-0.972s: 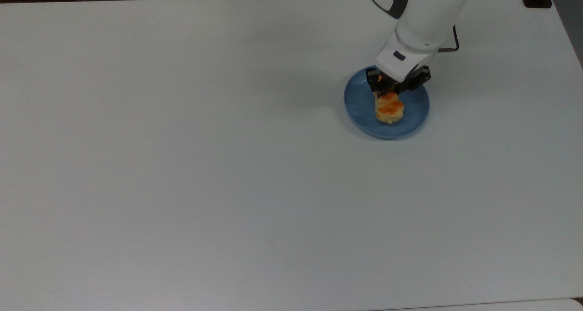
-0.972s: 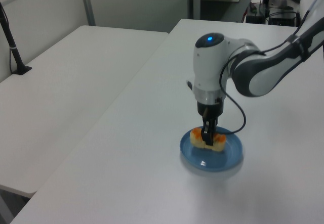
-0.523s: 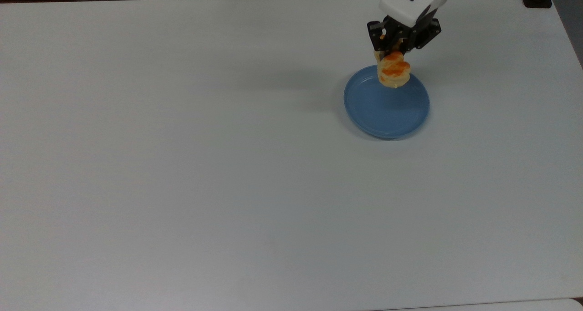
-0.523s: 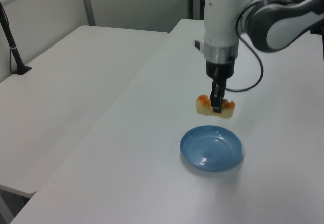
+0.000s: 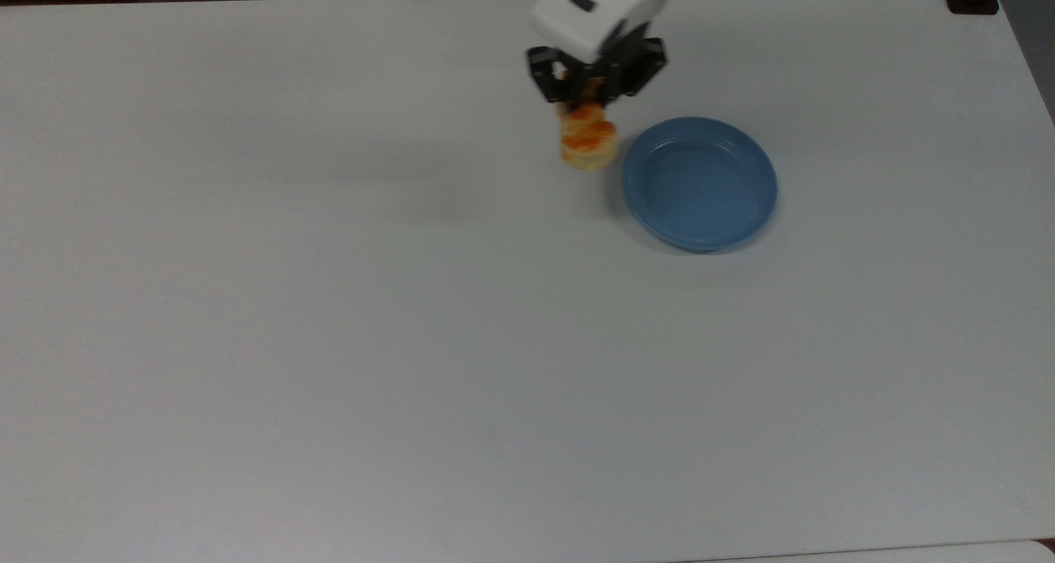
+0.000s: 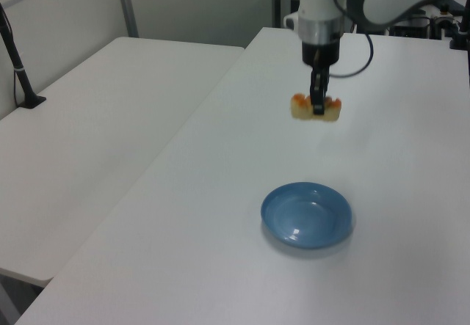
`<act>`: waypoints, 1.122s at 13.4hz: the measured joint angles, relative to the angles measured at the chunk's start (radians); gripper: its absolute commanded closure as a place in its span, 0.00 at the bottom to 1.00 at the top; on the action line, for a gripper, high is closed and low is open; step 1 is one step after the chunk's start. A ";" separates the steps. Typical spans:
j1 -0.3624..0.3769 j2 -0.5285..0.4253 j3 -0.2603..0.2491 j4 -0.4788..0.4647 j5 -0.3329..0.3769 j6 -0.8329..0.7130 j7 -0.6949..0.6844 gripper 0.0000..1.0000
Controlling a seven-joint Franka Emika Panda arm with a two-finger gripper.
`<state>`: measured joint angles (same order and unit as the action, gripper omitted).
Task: Put the bread on the table
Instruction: 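Lift the bread roll off the plate and carry it beside the plate, then lower the bread roll onto the table and open the gripper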
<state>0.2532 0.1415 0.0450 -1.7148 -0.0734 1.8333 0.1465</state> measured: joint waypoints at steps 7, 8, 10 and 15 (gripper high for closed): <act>-0.184 -0.049 0.002 -0.149 0.000 0.074 -0.165 0.70; -0.185 -0.046 0.002 -0.204 0.000 0.139 -0.165 0.70; -0.196 -0.024 0.002 -0.284 0.000 0.252 -0.165 0.70; -0.215 0.077 0.002 -0.301 0.000 0.367 -0.164 0.36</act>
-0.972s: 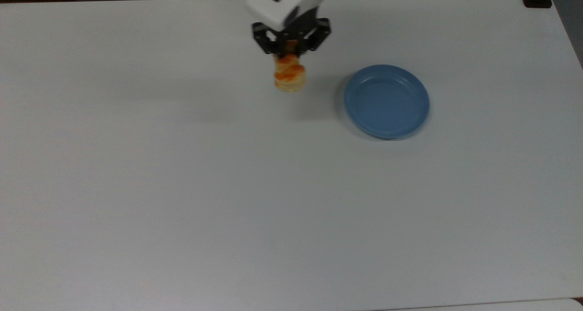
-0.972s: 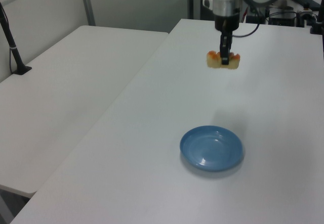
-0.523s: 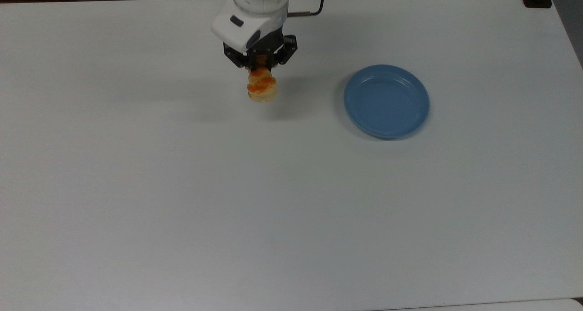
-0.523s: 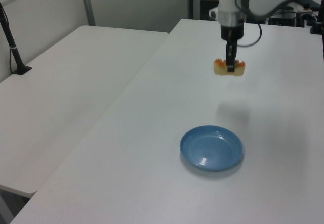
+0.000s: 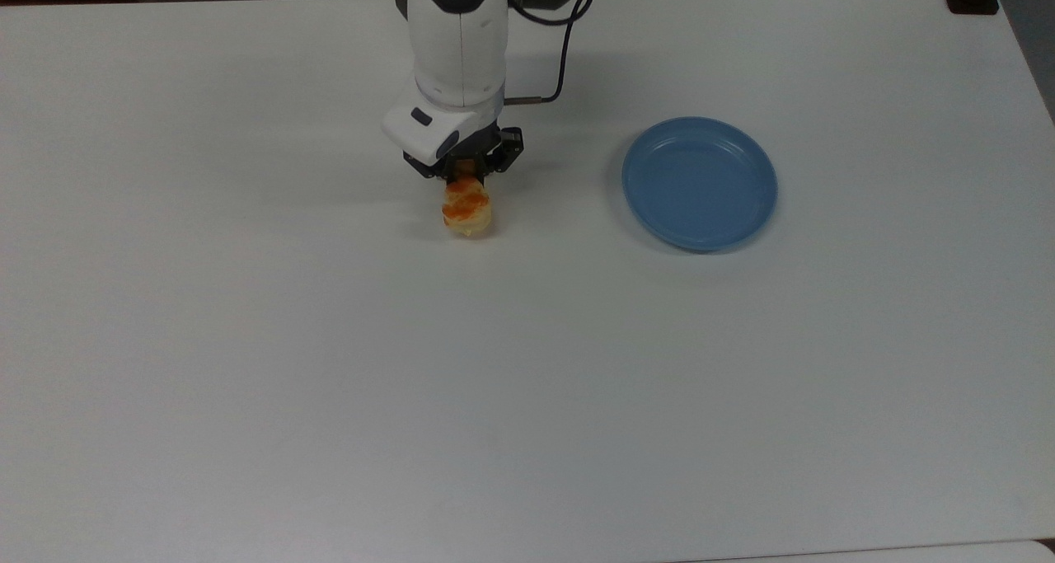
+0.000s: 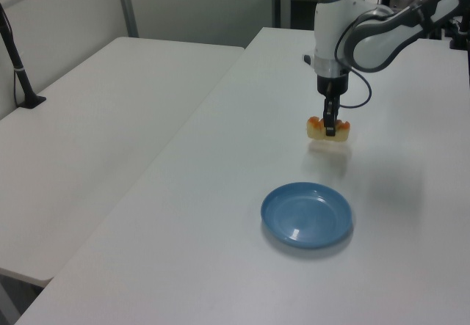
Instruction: Put the bread on the table
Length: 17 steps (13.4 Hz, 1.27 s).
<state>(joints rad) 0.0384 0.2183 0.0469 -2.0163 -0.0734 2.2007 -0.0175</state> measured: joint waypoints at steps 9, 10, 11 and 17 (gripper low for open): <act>-0.002 0.032 0.000 0.020 0.000 0.031 0.001 0.00; -0.002 0.026 0.000 0.042 0.000 0.012 0.003 0.00; -0.002 0.020 0.000 0.068 0.000 -0.023 0.004 0.00; -0.007 -0.052 0.000 0.290 0.000 -0.333 0.007 0.00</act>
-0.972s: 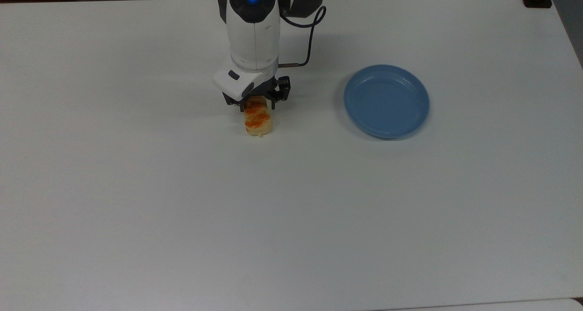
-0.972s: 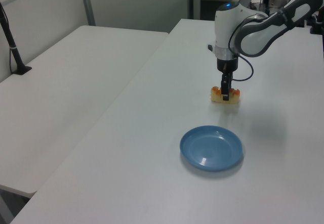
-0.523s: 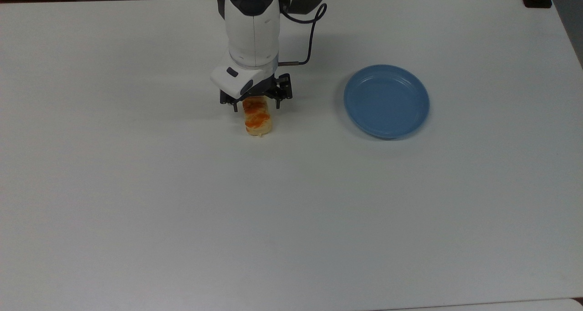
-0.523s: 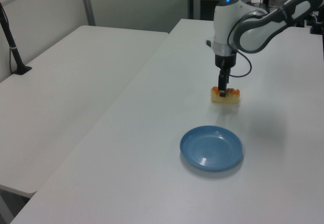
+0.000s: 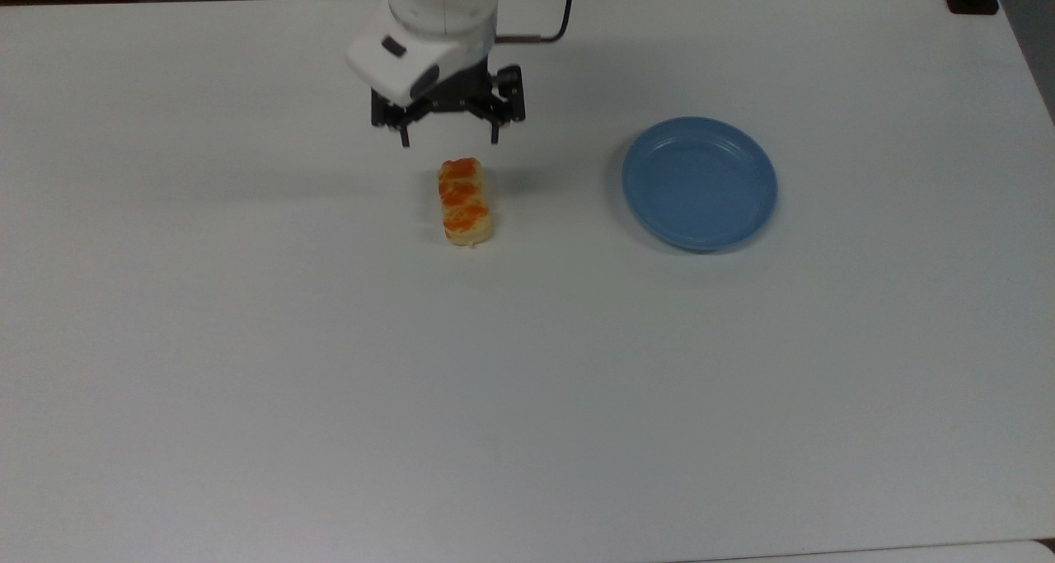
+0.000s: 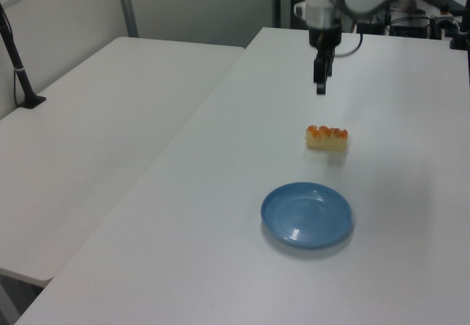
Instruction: Put the bread on the table
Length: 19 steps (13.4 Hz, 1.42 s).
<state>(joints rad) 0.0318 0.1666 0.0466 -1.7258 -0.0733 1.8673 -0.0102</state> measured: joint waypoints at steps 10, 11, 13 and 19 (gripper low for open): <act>-0.046 -0.176 -0.003 0.101 0.000 -0.250 0.000 0.00; -0.046 -0.179 -0.003 0.103 0.000 -0.257 0.000 0.00; -0.048 -0.178 -0.003 0.104 0.000 -0.258 0.000 0.00; -0.053 -0.176 -0.003 0.104 0.000 -0.258 0.000 0.00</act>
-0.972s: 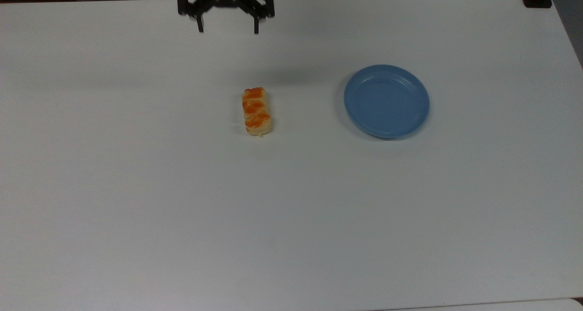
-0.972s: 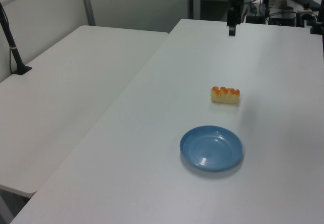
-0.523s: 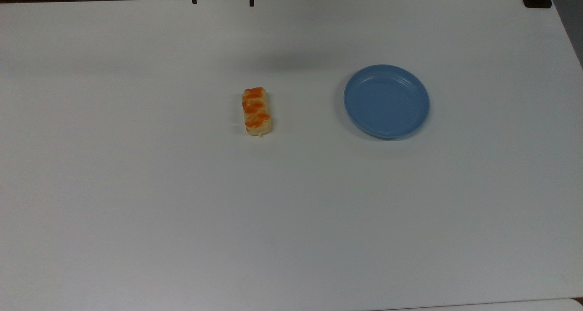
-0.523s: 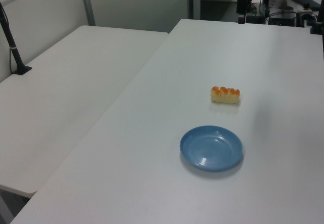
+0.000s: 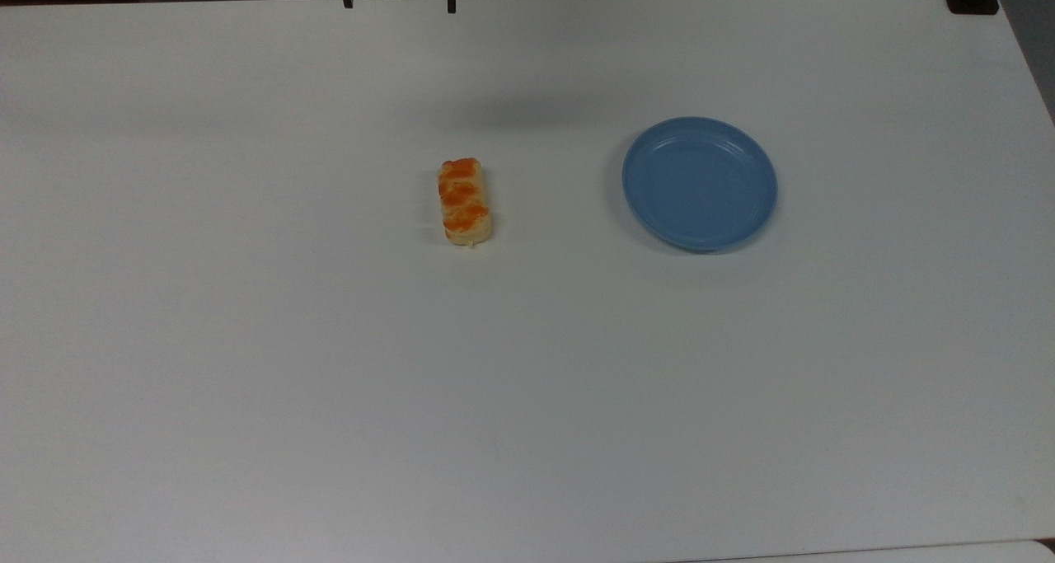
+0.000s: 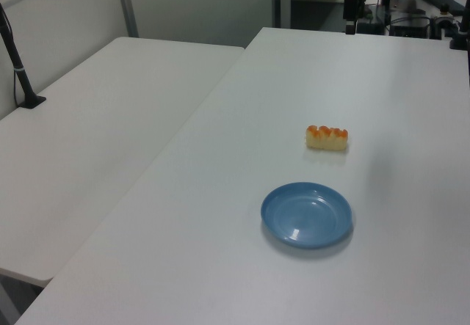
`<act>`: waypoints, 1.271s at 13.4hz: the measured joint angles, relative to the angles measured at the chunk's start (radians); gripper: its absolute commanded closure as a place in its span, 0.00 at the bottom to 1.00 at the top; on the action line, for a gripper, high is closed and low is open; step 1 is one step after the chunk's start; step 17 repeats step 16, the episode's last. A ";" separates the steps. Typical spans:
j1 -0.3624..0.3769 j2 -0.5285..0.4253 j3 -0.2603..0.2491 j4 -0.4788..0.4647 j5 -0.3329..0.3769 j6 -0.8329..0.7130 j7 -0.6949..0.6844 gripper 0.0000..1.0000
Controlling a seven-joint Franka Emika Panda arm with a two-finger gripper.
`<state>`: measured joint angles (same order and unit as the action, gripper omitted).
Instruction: Put the bread on the table
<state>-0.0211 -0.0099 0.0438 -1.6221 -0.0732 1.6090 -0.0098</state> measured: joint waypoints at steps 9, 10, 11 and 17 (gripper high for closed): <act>0.032 0.001 0.000 0.000 0.000 0.000 0.000 0.00; 0.036 0.001 -0.001 0.000 0.000 0.000 0.000 0.00; 0.037 0.001 -0.002 0.000 0.000 0.000 0.000 0.00; 0.038 0.001 -0.004 0.000 0.000 0.000 0.000 0.00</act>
